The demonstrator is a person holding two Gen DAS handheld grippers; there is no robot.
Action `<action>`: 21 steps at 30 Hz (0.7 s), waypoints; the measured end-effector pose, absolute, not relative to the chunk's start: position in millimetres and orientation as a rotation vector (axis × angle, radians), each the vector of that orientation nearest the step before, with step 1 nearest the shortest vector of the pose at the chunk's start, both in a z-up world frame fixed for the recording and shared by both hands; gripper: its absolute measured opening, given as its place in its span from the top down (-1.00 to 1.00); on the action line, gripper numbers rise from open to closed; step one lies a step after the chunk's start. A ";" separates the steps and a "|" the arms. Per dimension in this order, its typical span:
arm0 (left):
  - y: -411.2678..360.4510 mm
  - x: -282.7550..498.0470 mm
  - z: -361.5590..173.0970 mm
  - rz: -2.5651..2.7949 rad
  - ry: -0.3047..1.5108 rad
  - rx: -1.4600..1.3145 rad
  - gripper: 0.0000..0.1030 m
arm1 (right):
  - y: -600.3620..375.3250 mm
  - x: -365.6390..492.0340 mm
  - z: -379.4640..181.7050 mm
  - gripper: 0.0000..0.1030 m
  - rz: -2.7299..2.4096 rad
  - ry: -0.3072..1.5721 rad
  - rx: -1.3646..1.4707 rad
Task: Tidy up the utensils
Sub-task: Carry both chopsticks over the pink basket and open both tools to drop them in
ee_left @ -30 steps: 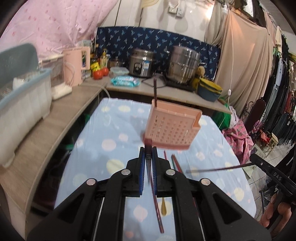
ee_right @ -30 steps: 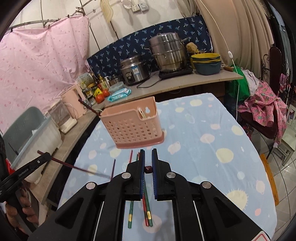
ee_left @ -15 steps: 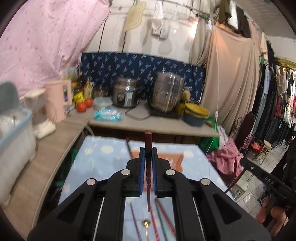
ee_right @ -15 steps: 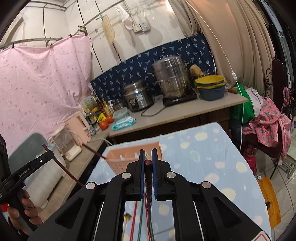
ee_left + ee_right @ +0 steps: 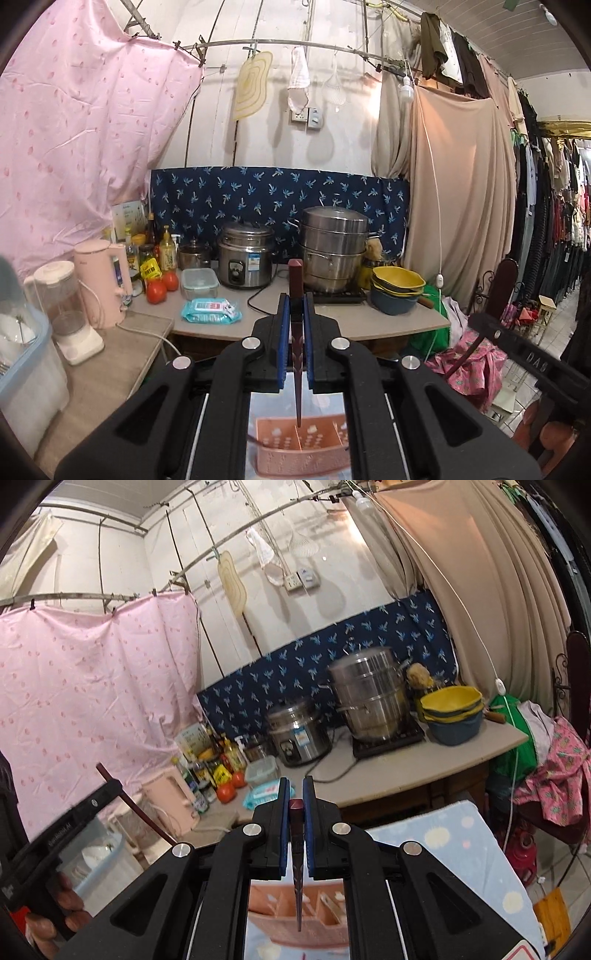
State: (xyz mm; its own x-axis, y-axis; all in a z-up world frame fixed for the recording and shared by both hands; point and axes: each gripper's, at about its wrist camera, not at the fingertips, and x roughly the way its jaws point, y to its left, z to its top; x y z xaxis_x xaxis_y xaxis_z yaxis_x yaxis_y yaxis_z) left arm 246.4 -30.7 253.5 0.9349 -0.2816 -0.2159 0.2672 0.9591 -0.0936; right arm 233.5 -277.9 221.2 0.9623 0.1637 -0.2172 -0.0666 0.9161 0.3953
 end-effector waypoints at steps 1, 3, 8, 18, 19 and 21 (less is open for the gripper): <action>-31.3 252.7 251.0 -0.275 0.238 -0.061 0.87 | -275.6 237.5 222.4 0.87 0.115 0.243 0.387; -30.7 260.9 243.4 -0.271 0.258 -0.061 0.87 | -269.5 249.7 218.5 0.87 0.098 0.243 0.365; -32.0 278.9 209.7 -0.263 0.339 -0.062 0.87 | -258.0 273.9 187.1 0.87 0.095 0.323 0.348; -28.4 299.3 165.0 -0.243 0.439 -0.065 0.86 | -243.6 292.1 136.7 0.87 0.091 0.439 0.328; -28.1 300.4 163.4 -0.243 0.444 -0.067 0.86 | -244.0 292.3 134.5 0.87 0.090 0.445 0.329; -27.3 301.1 158.5 -0.250 0.461 -0.073 0.85 | -244.0 292.8 130.6 0.86 0.084 0.454 0.329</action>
State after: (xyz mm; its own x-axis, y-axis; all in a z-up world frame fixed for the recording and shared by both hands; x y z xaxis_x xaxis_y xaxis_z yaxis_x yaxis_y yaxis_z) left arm 301.1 -27.3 158.5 0.8654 -0.2550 -0.4313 0.2222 0.9669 -0.1258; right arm 292.8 -244.0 130.6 0.8965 0.1518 -0.4163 -0.0067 0.9440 0.3298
